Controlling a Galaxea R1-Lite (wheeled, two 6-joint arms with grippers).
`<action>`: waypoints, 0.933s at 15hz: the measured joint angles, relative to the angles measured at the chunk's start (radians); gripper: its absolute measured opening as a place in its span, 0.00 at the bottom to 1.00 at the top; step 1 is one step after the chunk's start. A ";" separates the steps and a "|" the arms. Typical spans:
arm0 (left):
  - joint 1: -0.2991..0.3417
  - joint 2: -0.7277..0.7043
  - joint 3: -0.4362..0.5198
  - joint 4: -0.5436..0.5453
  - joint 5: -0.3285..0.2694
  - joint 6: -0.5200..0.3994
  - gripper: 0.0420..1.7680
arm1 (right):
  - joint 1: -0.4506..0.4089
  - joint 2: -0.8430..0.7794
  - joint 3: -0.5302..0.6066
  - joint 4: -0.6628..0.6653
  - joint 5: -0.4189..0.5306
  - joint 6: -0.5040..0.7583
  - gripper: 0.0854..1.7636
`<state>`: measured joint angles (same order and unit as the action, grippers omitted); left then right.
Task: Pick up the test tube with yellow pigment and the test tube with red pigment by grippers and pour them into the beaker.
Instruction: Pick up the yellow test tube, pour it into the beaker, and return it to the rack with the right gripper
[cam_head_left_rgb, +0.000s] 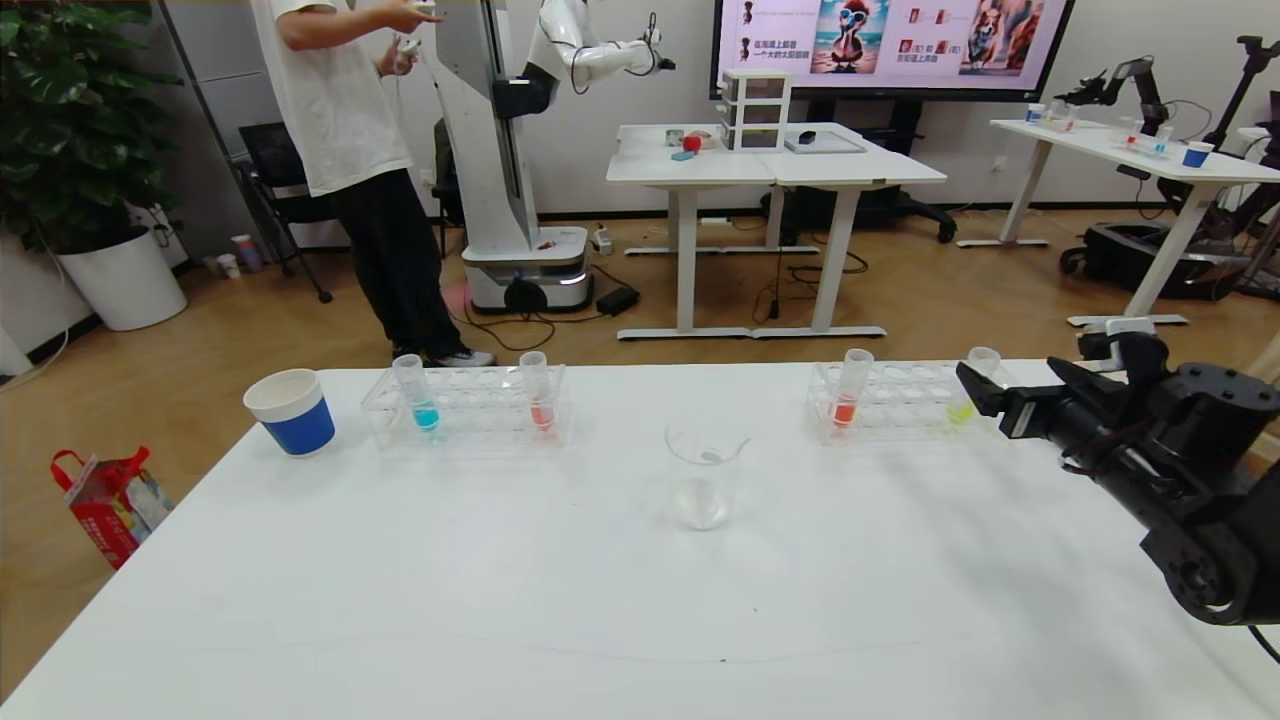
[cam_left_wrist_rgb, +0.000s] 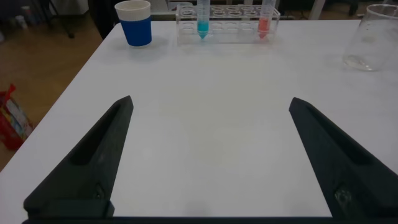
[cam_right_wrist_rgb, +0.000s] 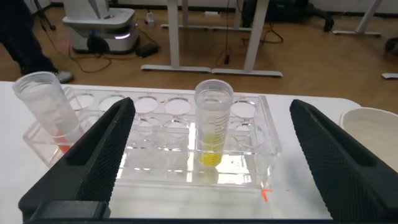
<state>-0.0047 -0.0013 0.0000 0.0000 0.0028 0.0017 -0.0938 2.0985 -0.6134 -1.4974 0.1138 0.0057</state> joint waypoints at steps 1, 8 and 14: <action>0.000 0.000 0.000 0.000 0.000 0.000 0.99 | -0.002 0.034 -0.009 -0.019 0.000 0.000 0.98; 0.000 0.000 0.000 0.000 0.000 0.000 0.99 | -0.009 0.189 -0.180 -0.033 0.032 0.018 0.98; 0.000 0.000 0.000 0.000 0.000 0.000 0.99 | -0.010 0.287 -0.368 0.013 0.041 0.020 0.98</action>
<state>-0.0047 -0.0013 0.0000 0.0000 0.0028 0.0017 -0.1038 2.3851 -0.9817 -1.4849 0.1547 0.0257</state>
